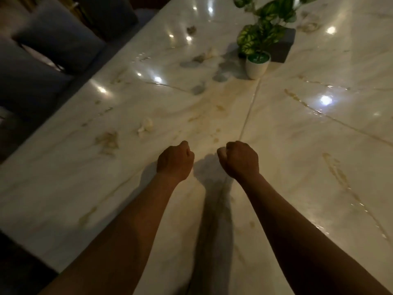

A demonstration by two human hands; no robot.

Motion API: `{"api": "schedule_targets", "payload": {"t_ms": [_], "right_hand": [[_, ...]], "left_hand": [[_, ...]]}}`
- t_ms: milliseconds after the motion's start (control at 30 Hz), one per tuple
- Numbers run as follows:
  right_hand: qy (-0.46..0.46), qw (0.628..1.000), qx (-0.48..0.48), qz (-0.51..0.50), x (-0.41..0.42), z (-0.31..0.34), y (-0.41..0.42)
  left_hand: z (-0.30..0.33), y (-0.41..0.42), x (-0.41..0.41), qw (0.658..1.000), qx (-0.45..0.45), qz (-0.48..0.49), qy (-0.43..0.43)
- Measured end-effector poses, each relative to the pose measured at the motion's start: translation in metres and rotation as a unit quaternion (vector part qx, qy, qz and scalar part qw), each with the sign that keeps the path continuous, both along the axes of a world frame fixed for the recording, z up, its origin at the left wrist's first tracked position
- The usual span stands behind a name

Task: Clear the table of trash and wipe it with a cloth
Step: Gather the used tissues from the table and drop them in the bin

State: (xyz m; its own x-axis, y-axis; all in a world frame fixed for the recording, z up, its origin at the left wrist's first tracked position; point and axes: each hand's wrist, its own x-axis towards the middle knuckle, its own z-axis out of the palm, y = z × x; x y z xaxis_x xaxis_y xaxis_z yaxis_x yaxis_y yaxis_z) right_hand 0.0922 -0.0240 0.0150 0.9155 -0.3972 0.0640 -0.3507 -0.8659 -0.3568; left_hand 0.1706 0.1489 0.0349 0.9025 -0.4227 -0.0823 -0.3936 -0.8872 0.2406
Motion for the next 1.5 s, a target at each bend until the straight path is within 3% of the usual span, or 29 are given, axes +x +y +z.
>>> {"api": "schedule_targets", "payload": {"t_ms": [233,433,567,667,833,1000,1167,1367,1500], "right_hand": [[0.017,0.999,0.028,0.024,0.041,0.015,0.109],[0.027,0.998,0.031,0.046,0.097,0.003,0.18],[0.002,0.999,0.041,0.025,0.138,-0.011,0.222],[0.011,0.999,0.045,0.012,0.161,-0.023,0.245],[0.054,0.998,0.025,-0.038,0.199,-0.029,0.253],[0.14,0.986,0.052,-0.075,0.242,-0.026,0.242],[0.156,0.984,0.051,-0.065,0.229,-0.028,0.244],[0.038,0.991,0.108,-0.065,0.175,-0.011,0.298],[0.01,0.985,0.13,-0.111,0.175,-0.001,0.329]], "left_hand": [[0.016,0.113,0.047,0.997,-0.001,0.072,-0.03],[-0.003,0.187,0.129,0.986,0.096,0.137,0.02],[-0.029,0.235,0.177,0.982,0.093,0.142,0.08],[-0.047,0.256,0.197,0.987,0.099,0.091,0.088],[-0.054,0.26,0.199,0.998,0.041,0.006,0.041],[-0.036,0.264,0.188,0.999,-0.012,0.034,0.013],[-0.01,0.274,0.178,0.988,-0.097,0.096,0.073],[0.022,0.295,0.172,0.97,-0.151,0.095,0.166],[0.034,0.318,0.192,0.989,-0.096,0.024,0.108]]}}
